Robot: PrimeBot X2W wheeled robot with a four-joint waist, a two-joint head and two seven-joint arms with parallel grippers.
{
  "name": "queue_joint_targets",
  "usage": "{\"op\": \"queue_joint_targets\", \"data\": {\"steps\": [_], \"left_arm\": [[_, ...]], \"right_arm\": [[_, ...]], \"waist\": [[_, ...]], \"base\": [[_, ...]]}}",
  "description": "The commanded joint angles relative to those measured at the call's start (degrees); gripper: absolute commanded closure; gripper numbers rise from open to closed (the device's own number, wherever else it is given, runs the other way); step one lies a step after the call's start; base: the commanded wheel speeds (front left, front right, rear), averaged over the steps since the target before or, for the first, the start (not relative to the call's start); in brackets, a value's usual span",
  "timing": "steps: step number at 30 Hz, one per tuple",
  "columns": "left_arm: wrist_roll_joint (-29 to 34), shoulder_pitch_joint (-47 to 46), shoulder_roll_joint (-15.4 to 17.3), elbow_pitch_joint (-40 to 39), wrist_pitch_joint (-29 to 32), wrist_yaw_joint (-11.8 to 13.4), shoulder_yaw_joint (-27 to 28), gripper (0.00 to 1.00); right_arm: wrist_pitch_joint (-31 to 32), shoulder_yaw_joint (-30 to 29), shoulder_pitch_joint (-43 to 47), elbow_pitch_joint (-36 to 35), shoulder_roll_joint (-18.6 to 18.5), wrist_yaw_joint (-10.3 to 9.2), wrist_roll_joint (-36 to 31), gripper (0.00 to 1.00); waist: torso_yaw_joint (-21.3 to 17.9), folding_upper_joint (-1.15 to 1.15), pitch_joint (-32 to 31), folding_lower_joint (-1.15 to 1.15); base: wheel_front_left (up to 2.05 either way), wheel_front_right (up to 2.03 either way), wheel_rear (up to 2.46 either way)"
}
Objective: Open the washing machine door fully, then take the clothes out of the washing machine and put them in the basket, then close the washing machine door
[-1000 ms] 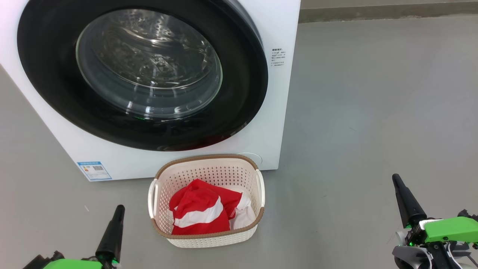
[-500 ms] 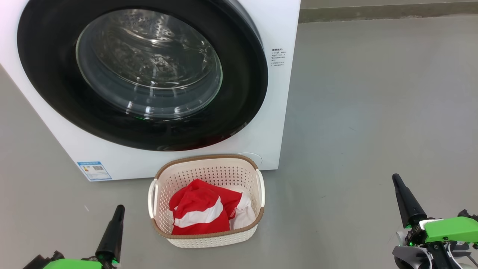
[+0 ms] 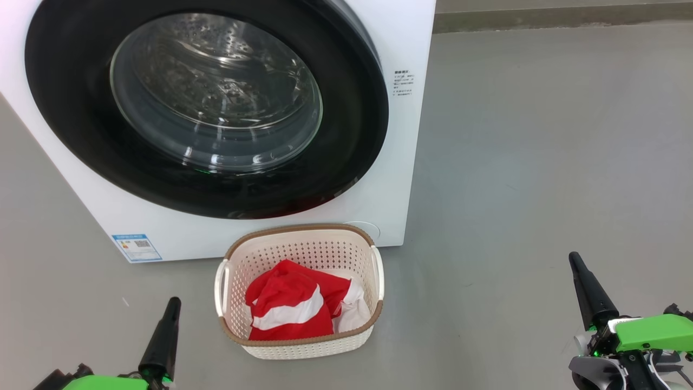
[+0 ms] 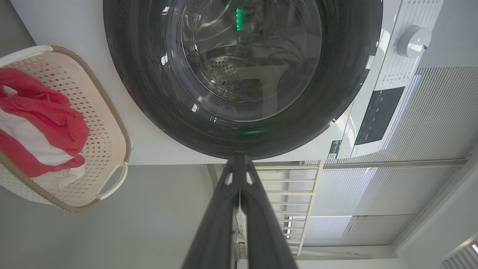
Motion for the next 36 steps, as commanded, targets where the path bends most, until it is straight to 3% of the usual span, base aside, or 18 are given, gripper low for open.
{"op": "queue_joint_targets", "data": {"steps": [1, 36], "left_arm": [[-0.41, -2.24, 1.03, -1.18, 0.32, -0.42, 1.95, 1.00], [-0.41, -2.24, 1.03, -1.19, 0.32, -0.42, 1.95, 1.00]], "right_arm": [[0.35, 0.96, -2.50, -1.42, -0.81, 0.05, 0.30, 1.00], [0.37, 0.94, -2.50, -1.42, -0.79, 0.05, 0.28, 1.00]], "waist": [[0.00, 0.00, 0.00, 0.00], [0.00, 0.00, 0.00, 0.00]], "base": [[0.00, 0.00, 0.00], [0.00, 0.00, 0.00]]}}
